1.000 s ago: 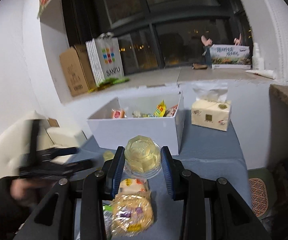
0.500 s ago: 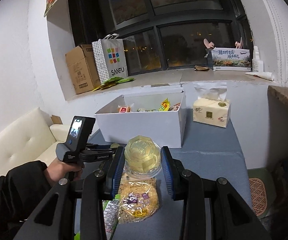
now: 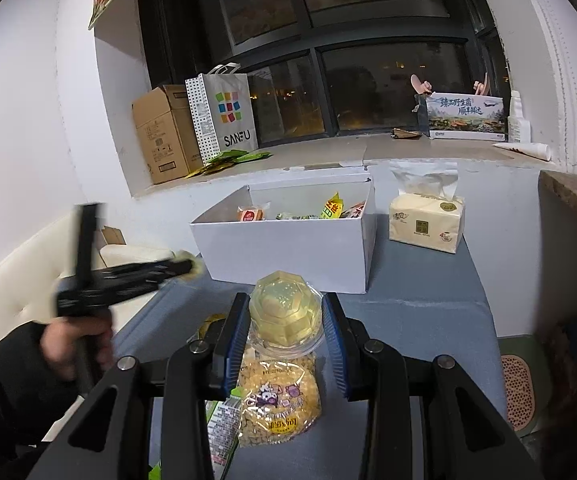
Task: Organize snacks
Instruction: 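Carry both jelly cups into the white box and open both tools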
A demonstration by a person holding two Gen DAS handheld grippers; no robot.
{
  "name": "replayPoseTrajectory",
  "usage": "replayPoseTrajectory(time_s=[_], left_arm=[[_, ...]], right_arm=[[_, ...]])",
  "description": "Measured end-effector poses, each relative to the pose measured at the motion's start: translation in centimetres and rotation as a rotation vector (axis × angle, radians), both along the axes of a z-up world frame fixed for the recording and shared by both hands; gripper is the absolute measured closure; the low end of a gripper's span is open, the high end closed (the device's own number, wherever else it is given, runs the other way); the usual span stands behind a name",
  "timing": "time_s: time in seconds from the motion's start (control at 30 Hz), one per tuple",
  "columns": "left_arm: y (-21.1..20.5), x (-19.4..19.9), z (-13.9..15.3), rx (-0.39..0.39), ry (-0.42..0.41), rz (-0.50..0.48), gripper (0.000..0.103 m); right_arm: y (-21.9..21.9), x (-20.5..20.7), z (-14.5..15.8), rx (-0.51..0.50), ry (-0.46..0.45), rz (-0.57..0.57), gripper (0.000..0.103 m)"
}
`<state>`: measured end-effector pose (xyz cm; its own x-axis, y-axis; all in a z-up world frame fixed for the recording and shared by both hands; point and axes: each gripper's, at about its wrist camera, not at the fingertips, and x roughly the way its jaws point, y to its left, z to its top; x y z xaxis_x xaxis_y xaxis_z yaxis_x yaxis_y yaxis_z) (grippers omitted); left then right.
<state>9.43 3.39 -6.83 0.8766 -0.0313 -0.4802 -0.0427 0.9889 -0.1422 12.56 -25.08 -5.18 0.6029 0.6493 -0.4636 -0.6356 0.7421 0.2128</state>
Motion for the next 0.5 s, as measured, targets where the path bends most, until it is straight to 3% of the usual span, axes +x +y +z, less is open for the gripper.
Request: replayPoseTrajectory(time_s=[0.13,0.23,0.37,0.5], left_arm=[[0.4,-0.2,3.2,-0.033,-0.056,-0.028,0.068],[1.3,1.8,5.7,-0.024,-0.108,-0.031,0.067],[3.1,6.9,7.4,-0.014,-0.119,-0.028,0.068],[5.0,13.6,7.7,-0.013,-0.078,-0.007,0.068]], right_arm=[[1.2,1.6,0.5,0.008,0.016,0.043,0.063],[2.6,4.1,1.7,0.037,0.034,0.078,0.063],[5.8,8.8,4.4,0.038,0.018,0.092,0.063],[9.9,14.9,6.1,0.015,0.050,0.104,0.063]])
